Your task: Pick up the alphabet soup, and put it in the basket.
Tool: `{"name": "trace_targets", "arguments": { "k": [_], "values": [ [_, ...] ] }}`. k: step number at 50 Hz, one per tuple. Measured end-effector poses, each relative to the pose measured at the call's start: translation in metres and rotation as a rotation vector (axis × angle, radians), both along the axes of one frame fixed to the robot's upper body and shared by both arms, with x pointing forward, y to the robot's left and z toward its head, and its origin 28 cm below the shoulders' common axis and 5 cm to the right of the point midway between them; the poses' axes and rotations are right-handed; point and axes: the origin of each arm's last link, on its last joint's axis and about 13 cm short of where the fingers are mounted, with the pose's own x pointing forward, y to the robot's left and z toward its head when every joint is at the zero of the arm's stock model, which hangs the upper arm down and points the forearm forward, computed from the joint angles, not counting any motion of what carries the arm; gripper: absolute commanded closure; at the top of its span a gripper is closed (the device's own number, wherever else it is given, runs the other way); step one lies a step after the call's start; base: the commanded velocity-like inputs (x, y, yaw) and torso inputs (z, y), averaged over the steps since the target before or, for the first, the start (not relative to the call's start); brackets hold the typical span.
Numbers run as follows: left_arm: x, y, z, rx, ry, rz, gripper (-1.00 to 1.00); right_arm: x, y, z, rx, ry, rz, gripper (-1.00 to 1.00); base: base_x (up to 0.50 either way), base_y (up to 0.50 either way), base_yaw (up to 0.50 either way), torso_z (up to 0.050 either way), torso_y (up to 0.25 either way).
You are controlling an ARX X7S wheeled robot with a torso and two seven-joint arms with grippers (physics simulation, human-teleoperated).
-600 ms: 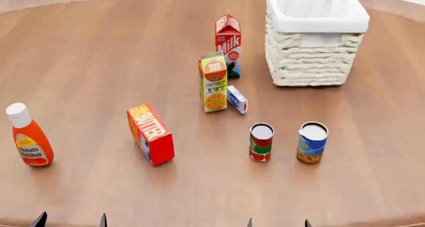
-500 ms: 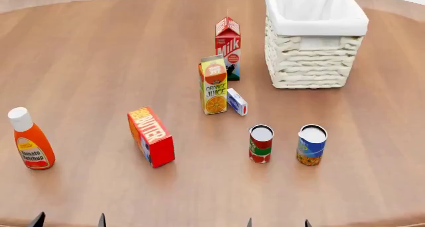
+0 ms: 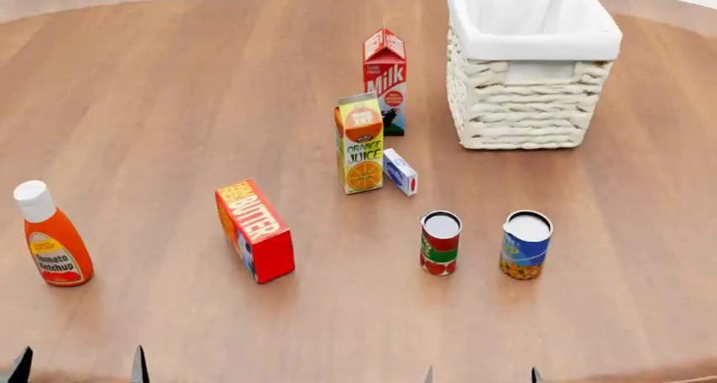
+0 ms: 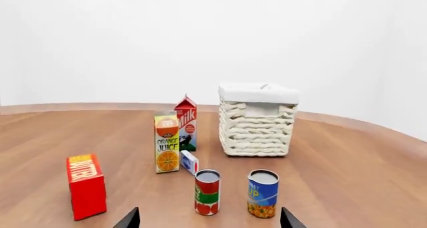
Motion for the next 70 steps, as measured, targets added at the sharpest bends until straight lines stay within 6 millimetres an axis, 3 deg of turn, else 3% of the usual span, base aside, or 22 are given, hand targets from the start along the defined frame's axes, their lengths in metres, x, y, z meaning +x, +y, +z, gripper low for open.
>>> {"name": "trace_targets", "arguments": {
  "k": [16,42,70],
  "values": [
    [-0.009,0.009,0.011,-0.008,-0.095,0.042,-1.0,-0.007,-0.011,0.01,0.023,-0.066,-0.046,-1.0,0.0,0.0,0.0,0.0,0.0],
    [-0.009,0.017,0.016,-0.039,-0.117,0.074,-1.0,0.003,-0.022,0.009,0.052,-0.049,-0.109,-1.0,0.0,-0.02,0.0,0.0,0.0],
    [-0.009,0.016,0.015,-0.031,-0.113,0.062,-1.0,0.005,-0.024,0.009,0.072,-0.031,-0.112,-1.0,-0.04,-0.26,0.0,0.0,0.0]
  ]
}}
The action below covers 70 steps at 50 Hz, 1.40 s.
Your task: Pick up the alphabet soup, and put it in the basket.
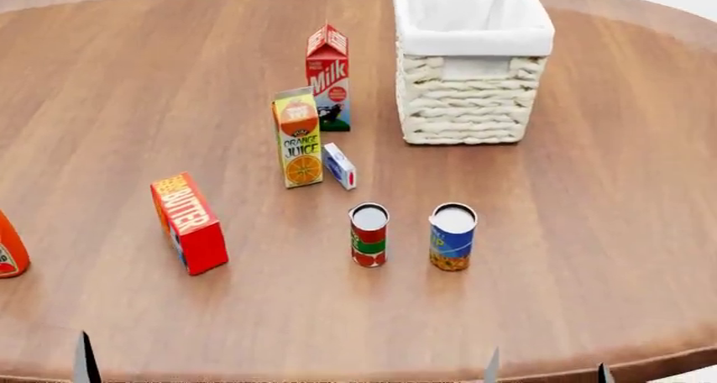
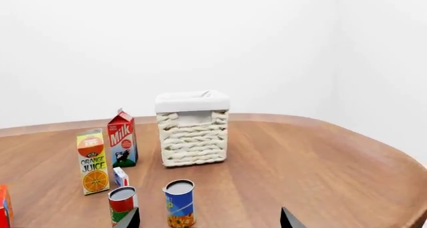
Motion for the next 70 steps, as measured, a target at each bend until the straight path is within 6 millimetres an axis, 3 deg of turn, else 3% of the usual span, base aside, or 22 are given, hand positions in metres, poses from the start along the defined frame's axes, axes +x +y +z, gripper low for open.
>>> {"name": "trace_targets", "arguments": {
  "k": [31,70],
  "values": [
    [-0.0005,-0.0007,0.0,0.003,-0.007,-0.009,-1.0,-0.0028,0.0022,0.0021,-0.003,-0.018,0.028,-1.0,-0.02,-0.25,0.0,0.0,0.0],
    [-0.0037,-0.002,0.0008,0.011,-0.032,-0.028,-1.0,-0.0082,0.0086,0.0026,-0.025,-0.079,0.087,-1.0,0.09,-0.11,0.0,0.0,0.0]
  ]
}}
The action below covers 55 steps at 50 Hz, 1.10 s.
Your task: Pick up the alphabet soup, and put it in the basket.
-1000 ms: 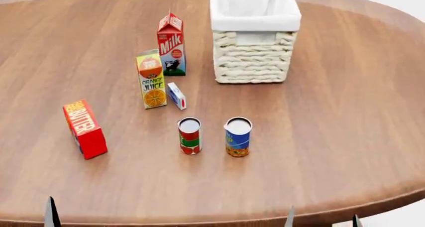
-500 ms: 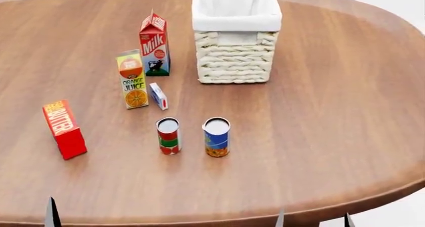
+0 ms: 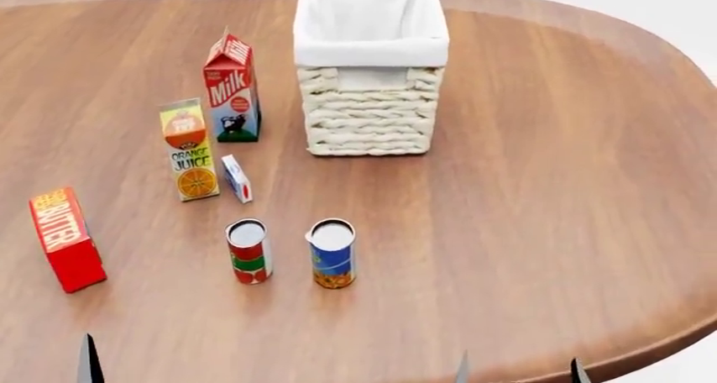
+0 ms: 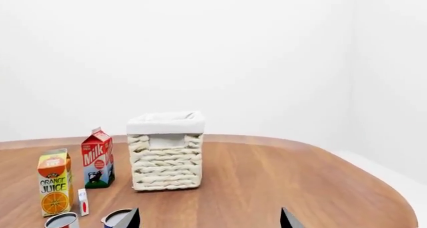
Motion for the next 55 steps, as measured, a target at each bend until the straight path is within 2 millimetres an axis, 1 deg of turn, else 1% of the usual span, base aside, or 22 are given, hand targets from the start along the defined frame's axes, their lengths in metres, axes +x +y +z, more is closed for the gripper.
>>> {"name": "trace_targets", "arguments": {
  "k": [13,40,55],
  "values": [
    [-0.0011,-0.0003,0.0005,-0.001,-0.004,0.0,-1.0,-0.0009,0.0016,-0.0001,-0.01,-0.003,0.004,-1.0,0.24,0.0,0.0,0.0,0.0],
    [-0.0013,0.0002,0.0008,-0.003,-0.011,-0.002,-1.0,0.0,0.0023,-0.0005,-0.011,0.001,0.006,-1.0,0.36,0.0,0.0,0.0,0.0],
    [-0.0011,0.0002,0.0006,-0.003,-0.012,-0.004,-1.0,0.0005,0.0024,-0.0005,-0.006,0.007,0.009,-1.0,0.26,-0.09,0.0,0.0,0.0]
  ]
}}
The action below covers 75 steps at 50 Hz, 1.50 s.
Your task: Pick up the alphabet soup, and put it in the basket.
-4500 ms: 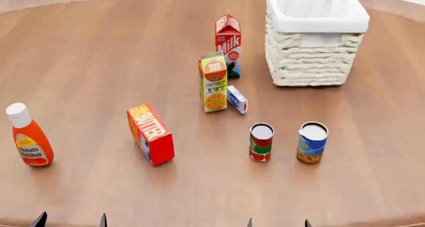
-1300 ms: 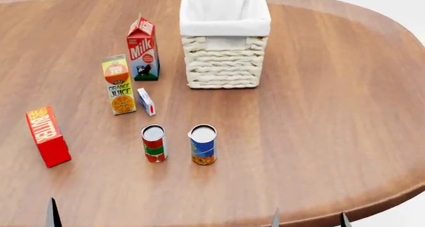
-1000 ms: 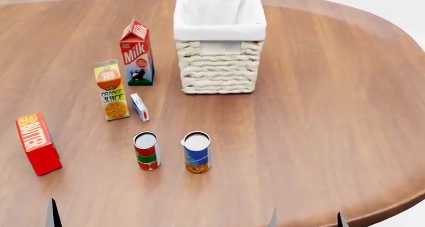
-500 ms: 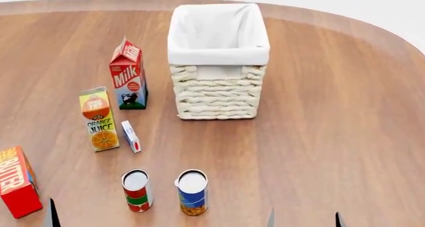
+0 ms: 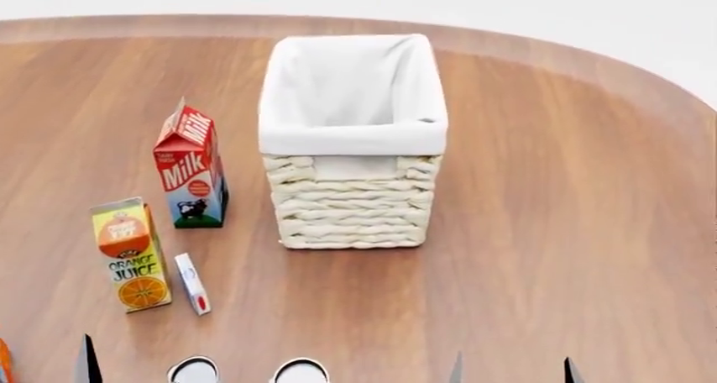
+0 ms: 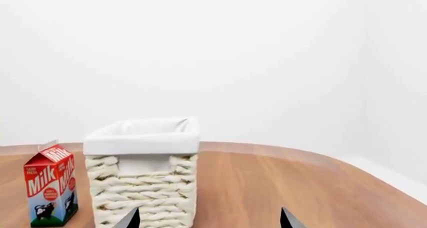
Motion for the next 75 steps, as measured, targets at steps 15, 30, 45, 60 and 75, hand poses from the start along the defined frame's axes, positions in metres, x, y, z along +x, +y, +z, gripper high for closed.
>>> {"name": "trace_targets", "arguments": {
  "k": [15,30,45,60,75],
  "values": [
    [-0.0003,-0.0006,0.0001,0.001,0.0,-0.001,-1.0,0.0003,0.0007,-0.0007,0.0,0.005,0.008,-1.0,0.19,-0.11,0.0,0.0,0.0],
    [-0.0007,-0.0006,0.0004,0.001,-0.002,-0.001,-1.0,0.0001,0.0019,-0.0013,-0.004,0.005,0.016,-1.0,0.18,-0.04,0.0,0.0,0.0],
    [-0.0011,-0.0005,0.0007,0.001,-0.004,-0.002,-1.0,0.0,0.0025,-0.0016,-0.007,0.004,0.018,-1.0,0.19,-0.04,0.0,0.0,0.001],
    [-0.0011,-0.0005,0.0005,0.0,-0.005,-0.003,-1.0,-0.0001,0.003,-0.0017,-0.011,0.004,0.018,-1.0,0.19,-0.03,0.0,0.0,0.0],
    [-0.0011,-0.0005,0.0007,0.0,-0.005,-0.004,-1.0,-0.0002,0.0045,-0.0021,-0.021,0.004,0.024,-1.0,0.18,0.0,0.0,0.0,0.0]
  ]
}}
